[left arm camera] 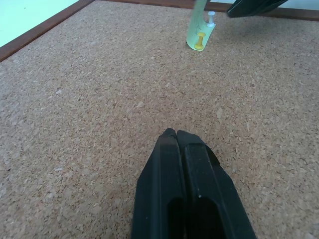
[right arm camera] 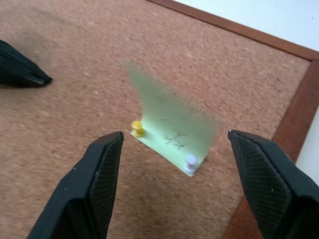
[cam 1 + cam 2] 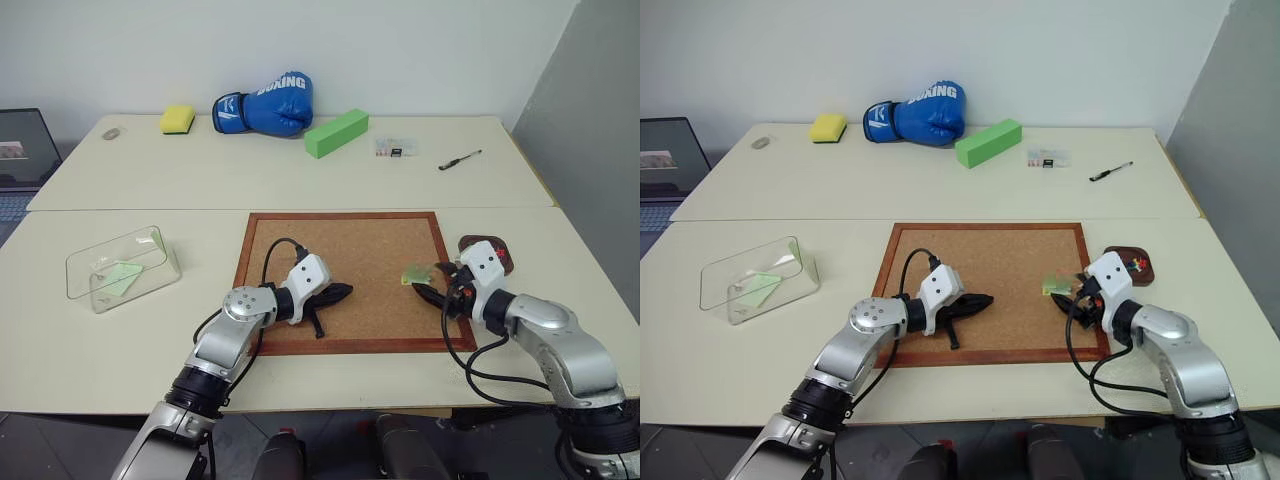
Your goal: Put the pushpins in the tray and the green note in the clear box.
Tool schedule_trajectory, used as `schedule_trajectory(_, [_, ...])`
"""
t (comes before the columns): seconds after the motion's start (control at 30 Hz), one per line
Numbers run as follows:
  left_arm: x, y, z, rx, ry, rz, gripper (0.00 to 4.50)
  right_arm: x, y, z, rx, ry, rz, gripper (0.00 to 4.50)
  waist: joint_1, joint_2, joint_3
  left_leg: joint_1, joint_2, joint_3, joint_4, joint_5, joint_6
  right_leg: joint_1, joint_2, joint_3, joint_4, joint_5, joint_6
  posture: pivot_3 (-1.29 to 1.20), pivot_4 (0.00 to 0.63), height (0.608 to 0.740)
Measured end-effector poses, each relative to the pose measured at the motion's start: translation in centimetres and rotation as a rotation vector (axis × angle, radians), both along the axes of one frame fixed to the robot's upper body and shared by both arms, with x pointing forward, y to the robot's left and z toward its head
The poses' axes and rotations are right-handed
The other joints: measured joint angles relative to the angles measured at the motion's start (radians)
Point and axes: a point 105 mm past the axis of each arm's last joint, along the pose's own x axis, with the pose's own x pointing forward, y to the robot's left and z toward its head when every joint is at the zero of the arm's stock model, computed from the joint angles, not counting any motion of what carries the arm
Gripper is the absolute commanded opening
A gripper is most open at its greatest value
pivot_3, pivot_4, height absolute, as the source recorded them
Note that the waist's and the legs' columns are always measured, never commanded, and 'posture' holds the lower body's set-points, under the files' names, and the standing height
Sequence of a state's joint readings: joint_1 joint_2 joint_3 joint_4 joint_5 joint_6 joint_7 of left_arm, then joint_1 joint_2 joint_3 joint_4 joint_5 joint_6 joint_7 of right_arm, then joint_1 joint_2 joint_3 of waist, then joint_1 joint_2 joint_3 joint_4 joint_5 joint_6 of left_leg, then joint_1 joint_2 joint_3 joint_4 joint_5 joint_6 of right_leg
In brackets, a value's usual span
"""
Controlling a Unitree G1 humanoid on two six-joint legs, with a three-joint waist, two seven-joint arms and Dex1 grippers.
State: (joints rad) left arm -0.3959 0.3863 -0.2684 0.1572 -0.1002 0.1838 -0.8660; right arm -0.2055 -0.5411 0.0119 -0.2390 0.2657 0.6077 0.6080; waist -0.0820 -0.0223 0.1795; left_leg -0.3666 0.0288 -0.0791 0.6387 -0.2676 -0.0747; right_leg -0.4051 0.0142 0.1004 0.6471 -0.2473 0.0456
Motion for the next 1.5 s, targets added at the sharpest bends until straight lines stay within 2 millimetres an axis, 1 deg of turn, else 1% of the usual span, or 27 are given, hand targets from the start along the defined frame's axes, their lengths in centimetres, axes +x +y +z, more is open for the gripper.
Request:
schedule_trajectory(0.2, [0.0, 0.0, 0.0, 0.0, 0.0, 0.001, 0.0, 0.1, -0.1, -0.7, -0.016, 0.018, 0.018, 3.53, 0.0, 0.0, 0.0, 0.0, 0.0, 0.0, 0.0, 0.0, 0.0, 0.0, 0.0, 0.0, 0.0, 0.0, 0.0, 0.0, 0.15, 0.74])
schedule_trajectory(0.3, [0.0, 0.0, 0.0, 0.0, 0.0, 0.001, 0.0, 0.1, 0.0, -0.7, -0.019, 0.015, 0.02, 3.53, 0.0, 0.0, 0.0, 0.0, 0.0, 0.0, 0.0, 0.0, 0.0, 0.0, 0.0, 0.0, 0.0, 0.0, 0.0, 0.0, 0.15, 0.74])
schedule_trajectory(0.47, [0.0, 0.0, 0.0, 0.0, 0.0, 0.001, 0.0, -0.3, -0.3, -1.5, -0.018, 0.037, -0.001, 3.53, 0.0, 0.0, 0.0, 0.0, 0.0, 0.0, 0.0, 0.0, 0.0, 0.0, 0.0, 0.0, 0.0, 0.0, 0.0, 0.0, 0.15, 0.74])
schedule_trajectory(0.53, [0.0, 0.1, 0.0, 0.001, 0.0, 0.002, 0.0, -0.4, -0.3, -1.3, 0.0, 0.035, -0.019, 3.53, 0.0, 0.0, 0.0, 0.0, 0.0, 0.0, 0.0, 0.0, 0.0, 0.0, 0.0, 0.0, 0.0, 0.0, 0.0, 0.0, 0.15, 0.74])
schedule_trajectory(0.67, [0.0, 0.1, 0.0, 0.002, 0.0, 0.002, 0.0, -0.4, -0.3, -1.1, 0.048, 0.035, -0.071, 2.9, 0.0, 0.0, 0.0, 0.0, 0.0, 0.0, 0.0, 0.0, 0.0, 0.0, 0.0, 0.0, 0.0, 0.0, 0.0, 0.0, 0.15, 0.74])
schedule_trajectory(0.73, [0.0, 0.1, 0.0, 0.002, 0.001, 0.002, 0.0, -0.4, -0.2, -1.1, 0.079, 0.038, -0.102, 2.4, 0.0, 0.0, 0.0, 0.0, 0.0, 0.0, 0.0, 0.0, 0.0, 0.0, 0.0, 0.0, 0.0, 0.0, 0.0, 0.0, 0.15, 0.74])
schedule_trajectory(0.83, [0.0, 0.1, 0.0, 0.002, 0.0, 0.001, 0.0, -0.4, 0.0, -1.2, 0.099, 0.045, -0.123, 1.86, 0.0, 0.0, 0.0, 0.0, 0.0, 0.0, 0.0, 0.0, 0.0, 0.0, 0.0, 0.0, 0.0, 0.0, 0.0, 0.0, 0.15, 0.74])
schedule_trajectory(0.93, [0.0, 0.1, 0.0, 0.002, 0.0, 0.002, 0.0, -0.3, 0.2, -1.3, 0.114, 0.045, -0.144, 1.16, 0.0, 0.0, 0.0, 0.0, 0.0, 0.0, -0.001, 0.0, 0.0, 0.0, 0.0, 0.0, 0.0, 0.0, 0.0, 0.0, 0.15, 0.74])
schedule_trajectory(1.13, [0.0, 0.1, 0.0, 0.002, -0.001, 0.002, 0.0, -0.2, 0.2, -1.4, 0.116, 0.042, -0.163, 0.07, 0.0, 0.0, 0.0, 0.0, 0.0, 0.0, -0.001, 0.0, 0.0, 0.0, 0.0, 0.0, 0.0, 0.0, 0.0, 0.0, 0.15, 0.74])
schedule_trajectory(1.17, [0.0, 0.1, 0.0, 0.002, -0.001, 0.001, 0.0, -0.3, 0.2, -1.4, 0.115, 0.042, -0.164, 0.0, 0.0, 0.0, 0.0, 0.0, 0.0, 0.0, -0.001, 0.0, 0.0, 0.0, 0.0, 0.0, 0.0, 0.0, 0.0, 0.0, 0.15, 0.74])
schedule_trajectory(1.5, [-0.1, 0.0, 0.0, 0.001, 0.002, -0.013, 0.0, -0.7, 0.2, -0.9, 0.094, 0.035, -0.168, 0.0, 0.0, 0.0, 0.0, 0.001, 0.0, 0.0, -0.005, 0.0, 0.0, -0.001, 0.0, 0.0, -0.001, 0.0, 0.0, 0.0, 0.15, 0.74])
